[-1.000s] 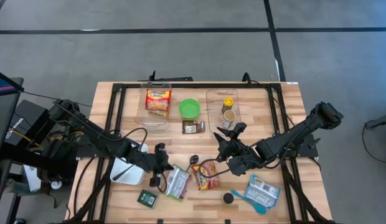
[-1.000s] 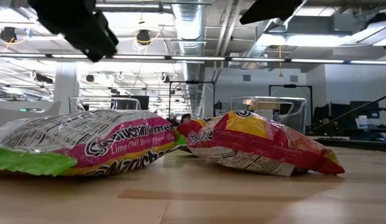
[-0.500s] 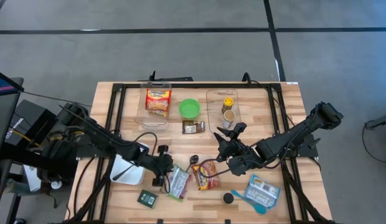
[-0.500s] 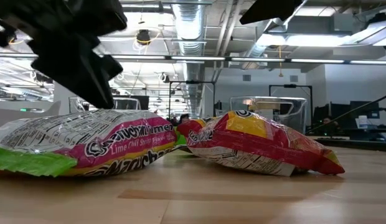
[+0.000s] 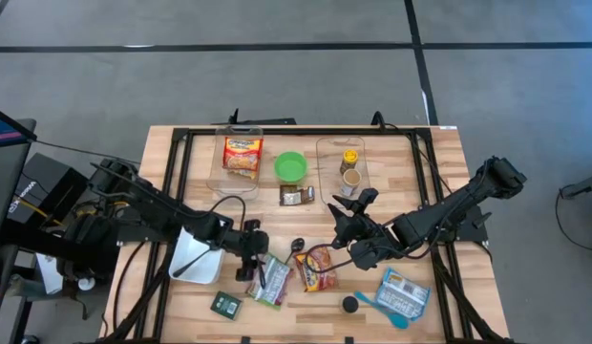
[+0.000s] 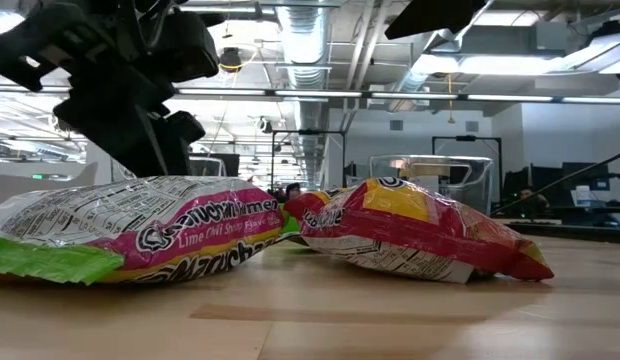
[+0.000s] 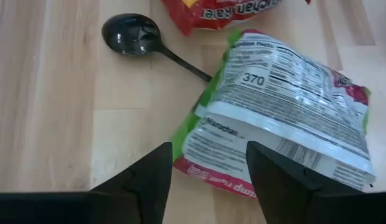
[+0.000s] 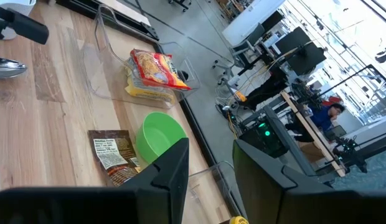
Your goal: Pick & Place Food Item
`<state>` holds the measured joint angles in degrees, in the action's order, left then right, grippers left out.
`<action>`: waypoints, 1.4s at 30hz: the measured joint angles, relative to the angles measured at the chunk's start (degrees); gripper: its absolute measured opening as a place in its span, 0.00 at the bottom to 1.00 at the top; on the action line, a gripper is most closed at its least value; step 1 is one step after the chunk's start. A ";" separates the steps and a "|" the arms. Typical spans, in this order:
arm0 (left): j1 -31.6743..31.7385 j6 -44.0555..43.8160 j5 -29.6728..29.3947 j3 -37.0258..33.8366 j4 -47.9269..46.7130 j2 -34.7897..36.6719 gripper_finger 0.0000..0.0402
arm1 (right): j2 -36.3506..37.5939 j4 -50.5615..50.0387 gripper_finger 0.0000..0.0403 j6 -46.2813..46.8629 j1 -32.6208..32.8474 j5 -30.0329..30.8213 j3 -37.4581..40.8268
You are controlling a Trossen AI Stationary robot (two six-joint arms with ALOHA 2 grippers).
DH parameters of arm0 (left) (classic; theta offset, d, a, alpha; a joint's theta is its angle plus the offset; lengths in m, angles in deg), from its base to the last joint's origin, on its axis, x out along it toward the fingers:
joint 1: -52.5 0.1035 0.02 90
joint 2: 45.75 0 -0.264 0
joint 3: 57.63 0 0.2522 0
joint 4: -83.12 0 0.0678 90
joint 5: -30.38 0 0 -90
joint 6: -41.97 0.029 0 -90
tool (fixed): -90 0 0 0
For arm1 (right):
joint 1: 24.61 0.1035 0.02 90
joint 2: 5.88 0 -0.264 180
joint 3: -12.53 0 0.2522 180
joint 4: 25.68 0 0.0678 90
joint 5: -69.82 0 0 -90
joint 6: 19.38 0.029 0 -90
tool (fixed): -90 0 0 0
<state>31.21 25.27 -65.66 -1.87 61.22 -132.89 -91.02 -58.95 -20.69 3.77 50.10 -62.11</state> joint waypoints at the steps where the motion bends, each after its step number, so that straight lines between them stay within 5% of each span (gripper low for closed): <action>1: -0.01 0.01 -0.02 0.00 0.00 0.00 0.51 | 0.00 0.00 0.29 -0.01 0.00 0.00 0.00; 24: 0.01 1.91 -0.76 -0.02 2.11 -7.04 0.44 | 0.00 -0.02 0.29 0.29 0.00 -0.09 0.00; 42: 0.01 4.88 -0.64 -0.02 2.43 -7.10 0.04 | 0.00 -0.10 0.29 0.45 -0.01 -0.09 0.00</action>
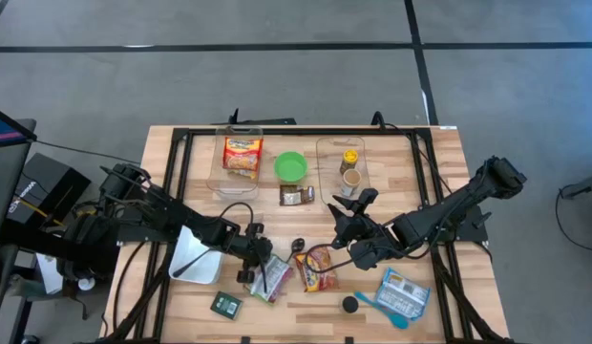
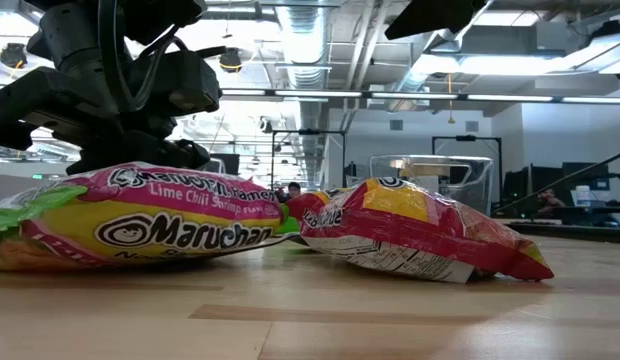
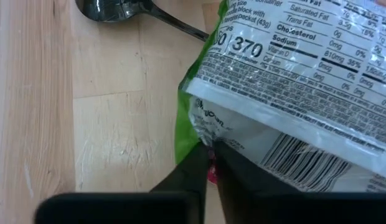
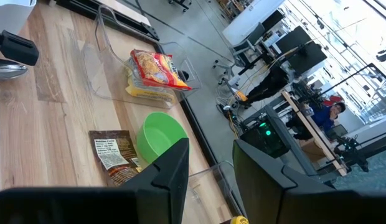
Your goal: Pick & Place Food Item
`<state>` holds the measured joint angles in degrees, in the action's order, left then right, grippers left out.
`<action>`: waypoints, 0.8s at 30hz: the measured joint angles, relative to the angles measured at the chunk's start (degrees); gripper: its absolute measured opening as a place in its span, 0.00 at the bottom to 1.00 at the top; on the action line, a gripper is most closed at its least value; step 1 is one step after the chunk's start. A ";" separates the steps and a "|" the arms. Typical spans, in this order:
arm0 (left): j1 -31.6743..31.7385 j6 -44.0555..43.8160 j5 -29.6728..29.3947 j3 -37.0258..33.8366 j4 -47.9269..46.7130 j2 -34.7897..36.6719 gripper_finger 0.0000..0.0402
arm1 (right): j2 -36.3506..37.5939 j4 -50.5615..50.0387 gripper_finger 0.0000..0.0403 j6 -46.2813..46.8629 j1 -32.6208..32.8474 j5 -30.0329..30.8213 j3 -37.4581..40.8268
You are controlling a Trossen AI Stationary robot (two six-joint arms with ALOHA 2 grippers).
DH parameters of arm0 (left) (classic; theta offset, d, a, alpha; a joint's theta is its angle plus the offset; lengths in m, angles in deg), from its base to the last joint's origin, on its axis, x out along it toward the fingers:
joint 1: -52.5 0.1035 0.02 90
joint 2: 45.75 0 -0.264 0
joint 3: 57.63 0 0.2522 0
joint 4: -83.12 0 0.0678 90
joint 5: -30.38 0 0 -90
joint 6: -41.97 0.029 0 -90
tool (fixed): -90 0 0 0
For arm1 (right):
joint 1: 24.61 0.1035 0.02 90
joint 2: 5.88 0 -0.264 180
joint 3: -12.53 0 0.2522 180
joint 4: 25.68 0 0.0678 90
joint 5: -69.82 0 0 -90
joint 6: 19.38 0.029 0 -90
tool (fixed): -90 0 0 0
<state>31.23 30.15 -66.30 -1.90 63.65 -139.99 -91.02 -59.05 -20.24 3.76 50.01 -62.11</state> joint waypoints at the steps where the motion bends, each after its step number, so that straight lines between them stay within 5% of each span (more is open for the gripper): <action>1: 0.00 0.00 -0.04 0.00 0.20 0.00 0.02 | -0.01 -0.01 0.29 0.00 0.01 0.00 0.00; 24: -0.17 0.02 -4.60 -0.07 0.96 17.59 0.00 | 0.00 -0.12 0.29 -0.07 -0.01 0.02 0.00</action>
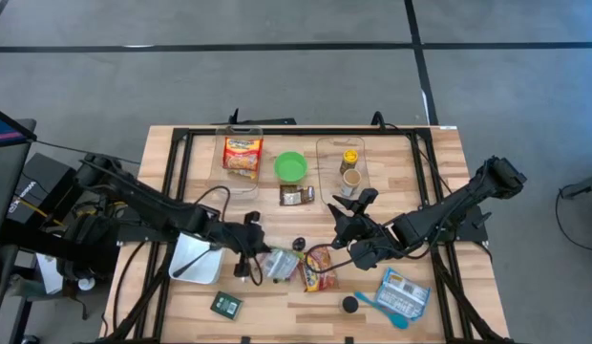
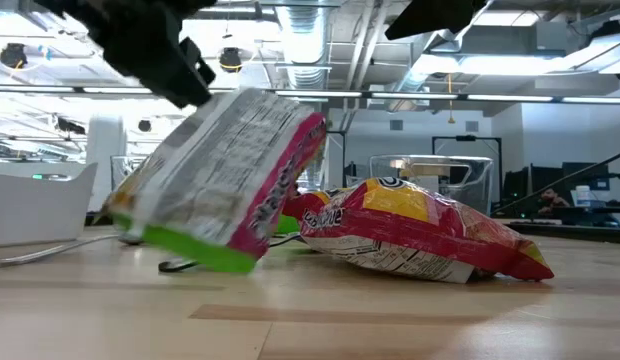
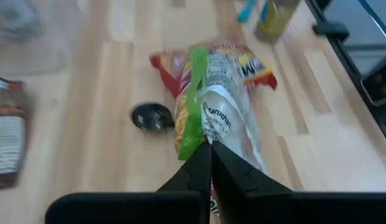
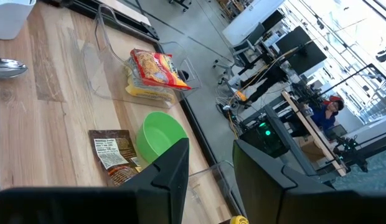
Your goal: Pick & Place Food Item
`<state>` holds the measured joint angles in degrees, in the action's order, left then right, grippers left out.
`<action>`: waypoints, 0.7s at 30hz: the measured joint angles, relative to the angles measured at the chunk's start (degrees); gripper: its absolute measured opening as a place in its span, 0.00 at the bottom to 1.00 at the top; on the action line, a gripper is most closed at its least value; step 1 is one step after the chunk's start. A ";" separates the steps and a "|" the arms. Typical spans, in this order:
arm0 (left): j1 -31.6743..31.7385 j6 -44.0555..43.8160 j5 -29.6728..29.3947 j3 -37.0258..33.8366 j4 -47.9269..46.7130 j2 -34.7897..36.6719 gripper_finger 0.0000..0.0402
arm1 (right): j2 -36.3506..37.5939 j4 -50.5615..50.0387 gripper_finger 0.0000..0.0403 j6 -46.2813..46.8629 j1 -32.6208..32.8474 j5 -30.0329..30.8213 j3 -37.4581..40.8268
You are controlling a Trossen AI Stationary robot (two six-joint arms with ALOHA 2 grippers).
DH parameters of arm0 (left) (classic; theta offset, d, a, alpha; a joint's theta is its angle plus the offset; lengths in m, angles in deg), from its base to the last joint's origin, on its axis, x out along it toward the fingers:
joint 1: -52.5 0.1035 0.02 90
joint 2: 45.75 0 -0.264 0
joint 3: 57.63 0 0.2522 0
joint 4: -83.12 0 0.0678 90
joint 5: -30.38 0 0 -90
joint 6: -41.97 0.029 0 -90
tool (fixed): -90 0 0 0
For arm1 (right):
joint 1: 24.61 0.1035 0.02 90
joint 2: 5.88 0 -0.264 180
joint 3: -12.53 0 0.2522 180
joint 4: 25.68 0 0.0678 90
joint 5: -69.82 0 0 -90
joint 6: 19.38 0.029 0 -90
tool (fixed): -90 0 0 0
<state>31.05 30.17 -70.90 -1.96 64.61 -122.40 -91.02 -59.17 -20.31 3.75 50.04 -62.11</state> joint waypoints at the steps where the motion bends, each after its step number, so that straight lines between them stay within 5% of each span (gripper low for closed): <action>1: 0.00 0.00 -1.11 0.00 0.13 0.77 0.00 | 0.00 -0.02 0.29 0.00 0.02 0.00 0.00; 17: 0.00 3.02 -16.49 0.02 2.78 4.22 0.00 | 0.00 0.00 0.29 0.96 -0.03 -0.27 0.00; 21: 0.00 3.04 -22.46 0.02 3.07 4.22 0.00 | 0.00 0.01 0.29 0.70 -0.18 -6.18 0.00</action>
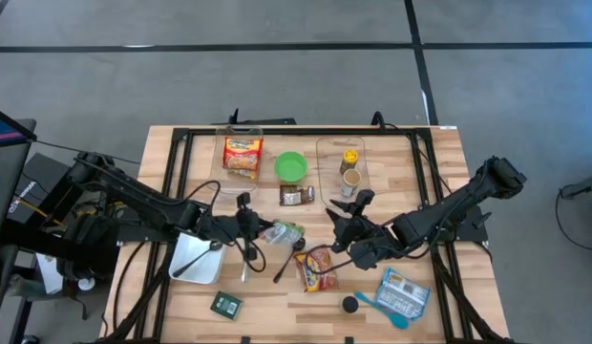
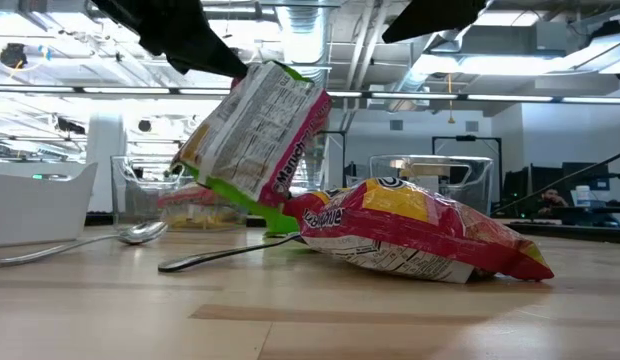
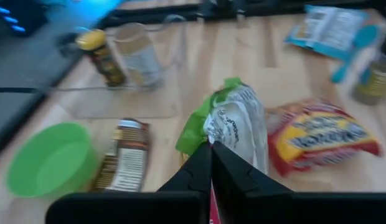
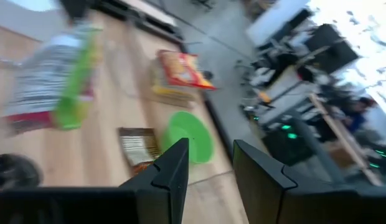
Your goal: Pick & Place Food Item
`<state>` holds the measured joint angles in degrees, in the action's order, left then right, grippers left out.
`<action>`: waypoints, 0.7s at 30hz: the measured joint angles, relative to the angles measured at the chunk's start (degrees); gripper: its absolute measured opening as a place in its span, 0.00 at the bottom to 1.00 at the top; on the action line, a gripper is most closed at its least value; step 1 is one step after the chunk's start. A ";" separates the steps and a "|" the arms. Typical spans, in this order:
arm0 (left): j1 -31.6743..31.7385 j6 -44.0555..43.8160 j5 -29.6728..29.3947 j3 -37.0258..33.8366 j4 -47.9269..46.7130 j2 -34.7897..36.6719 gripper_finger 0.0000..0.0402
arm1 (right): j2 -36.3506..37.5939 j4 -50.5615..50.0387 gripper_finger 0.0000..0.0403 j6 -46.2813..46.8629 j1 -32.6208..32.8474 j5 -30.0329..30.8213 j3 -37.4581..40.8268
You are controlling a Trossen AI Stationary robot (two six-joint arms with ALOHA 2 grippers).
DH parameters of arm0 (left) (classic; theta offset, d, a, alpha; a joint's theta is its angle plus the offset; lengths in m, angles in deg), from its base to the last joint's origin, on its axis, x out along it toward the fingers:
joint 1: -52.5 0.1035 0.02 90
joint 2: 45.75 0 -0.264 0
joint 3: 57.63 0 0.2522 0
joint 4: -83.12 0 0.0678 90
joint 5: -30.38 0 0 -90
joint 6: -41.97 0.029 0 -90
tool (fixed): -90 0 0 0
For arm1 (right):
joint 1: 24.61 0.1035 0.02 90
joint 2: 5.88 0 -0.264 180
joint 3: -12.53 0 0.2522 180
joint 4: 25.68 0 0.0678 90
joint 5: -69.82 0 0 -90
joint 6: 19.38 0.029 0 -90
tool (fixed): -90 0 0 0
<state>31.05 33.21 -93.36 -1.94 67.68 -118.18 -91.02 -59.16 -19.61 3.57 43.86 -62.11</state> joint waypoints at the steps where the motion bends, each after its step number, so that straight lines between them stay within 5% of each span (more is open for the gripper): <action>1: 0.00 0.00 -1.34 0.00 0.21 0.00 0.00 | 0.00 0.02 0.29 0.02 -0.17 -1.18 0.00; 7: 0.00 2.99 -6.64 0.00 2.05 0.00 0.00 | 0.00 0.04 0.29 0.98 -1.90 -5.70 0.00; 21: 2.77 10.45 -6.97 0.02 6.47 5.04 0.00 | 0.00 0.03 0.29 1.79 -3.12 -5.75 0.00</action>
<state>33.82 43.67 -100.33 -1.92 74.14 -113.14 -91.02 -59.12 -17.82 0.45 38.10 -62.11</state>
